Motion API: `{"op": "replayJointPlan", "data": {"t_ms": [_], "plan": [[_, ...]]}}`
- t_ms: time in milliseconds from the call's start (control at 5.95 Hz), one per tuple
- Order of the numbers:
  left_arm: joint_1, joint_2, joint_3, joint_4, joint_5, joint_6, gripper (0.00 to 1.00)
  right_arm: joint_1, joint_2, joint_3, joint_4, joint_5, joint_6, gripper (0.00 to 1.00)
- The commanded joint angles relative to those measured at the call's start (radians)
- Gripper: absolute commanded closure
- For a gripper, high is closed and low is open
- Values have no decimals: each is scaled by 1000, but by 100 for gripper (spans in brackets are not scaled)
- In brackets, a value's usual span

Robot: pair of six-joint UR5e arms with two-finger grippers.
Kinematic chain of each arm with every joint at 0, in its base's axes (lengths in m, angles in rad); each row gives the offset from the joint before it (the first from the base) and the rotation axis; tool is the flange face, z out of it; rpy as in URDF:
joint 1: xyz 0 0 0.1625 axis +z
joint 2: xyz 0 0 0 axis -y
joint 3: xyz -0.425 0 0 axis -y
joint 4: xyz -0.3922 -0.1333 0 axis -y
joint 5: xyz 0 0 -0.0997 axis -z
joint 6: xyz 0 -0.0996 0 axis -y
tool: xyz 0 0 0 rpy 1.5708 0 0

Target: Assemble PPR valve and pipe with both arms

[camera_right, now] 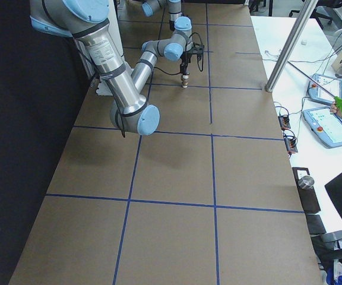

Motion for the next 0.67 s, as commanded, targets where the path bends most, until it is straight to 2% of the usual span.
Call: {"op": "replayJointPlan", "data": {"t_ms": [0,168,504], "plan": [[-21,92,-24,-9,-5,134,1,87,-283,198,8,46,-161,0],[-80,141,-29,-9,-25,239,1,213,-412,220,8,158,-356,0],[-321,259,-23,-1,-254,602,1,471,-636,208,6,300,-821,0]]}}
